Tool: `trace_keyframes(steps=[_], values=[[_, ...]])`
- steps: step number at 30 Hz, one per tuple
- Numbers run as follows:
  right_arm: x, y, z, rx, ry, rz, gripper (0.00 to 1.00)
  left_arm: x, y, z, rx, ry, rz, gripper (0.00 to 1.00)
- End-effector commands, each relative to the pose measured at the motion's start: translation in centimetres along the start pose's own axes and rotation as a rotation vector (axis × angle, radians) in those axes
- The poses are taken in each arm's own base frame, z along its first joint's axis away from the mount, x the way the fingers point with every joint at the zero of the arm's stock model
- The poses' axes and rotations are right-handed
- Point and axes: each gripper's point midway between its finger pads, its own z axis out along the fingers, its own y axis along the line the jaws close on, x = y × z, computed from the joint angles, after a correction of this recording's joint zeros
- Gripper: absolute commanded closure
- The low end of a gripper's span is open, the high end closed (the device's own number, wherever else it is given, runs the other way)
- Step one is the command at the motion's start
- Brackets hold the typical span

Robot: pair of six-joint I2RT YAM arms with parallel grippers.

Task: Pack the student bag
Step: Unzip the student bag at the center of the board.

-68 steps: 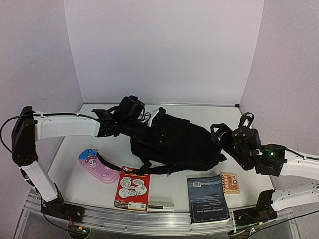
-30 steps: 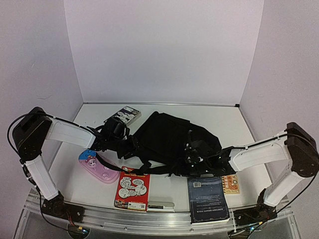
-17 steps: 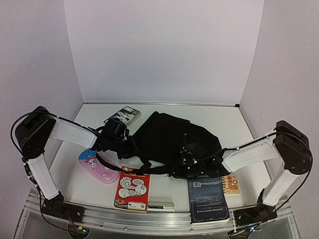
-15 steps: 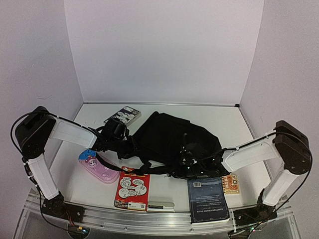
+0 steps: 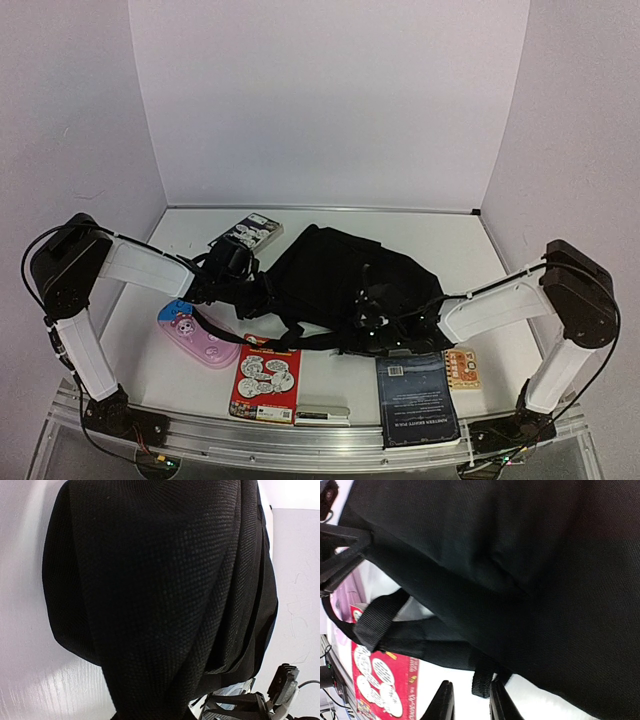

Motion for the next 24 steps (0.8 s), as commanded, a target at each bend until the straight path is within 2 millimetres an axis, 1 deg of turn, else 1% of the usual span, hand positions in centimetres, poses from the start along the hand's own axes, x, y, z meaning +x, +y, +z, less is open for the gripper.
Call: trace_keyframes(steps=[1, 8, 11, 14, 17, 19, 21, 22, 24], values=[[-1.1, 2.3, 0.4, -0.049, -0.026, -0.020, 0.83, -0.8, -1.5, -0.1, 0.043, -0.016, 0.021, 0.88], [-1.1, 3.6, 1.5, -0.063, -0.018, -0.045, 0.85, -0.8, -1.4, -0.1, 0.042, -0.015, 0.020, 0.89], [-1.4, 4.5, 1.6, -0.078, -0.023, -0.050, 0.85, -0.9, -1.3, -0.2, 0.041, -0.019, 0.017, 0.90], [-1.7, 5.4, 0.6, -0.099, -0.040, -0.048, 0.82, -1.3, -1.2, -0.5, 0.049, -0.032, 0.009, 0.90], [-1.8, 5.5, -1.1, -0.107, -0.060, -0.036, 0.76, -1.7, -1.1, -0.8, 0.053, -0.041, 0.003, 0.90], [-2.0, 4.9, -2.6, -0.104, -0.080, -0.016, 0.69, -1.8, -1.1, -0.8, 0.059, -0.038, 0.004, 0.90], [-2.0, 4.0, -3.7, -0.085, -0.097, 0.002, 0.63, -1.9, -1.1, -0.8, 0.065, -0.034, 0.003, 0.90], [-2.0, 3.2, -4.1, -0.063, -0.110, 0.009, 0.61, -1.9, -1.1, -0.8, 0.067, -0.031, 0.004, 0.90], [-1.6, 1.9, -4.4, -0.032, -0.114, 0.020, 0.61, -1.9, -1.2, -0.7, 0.071, -0.027, 0.004, 0.91]])
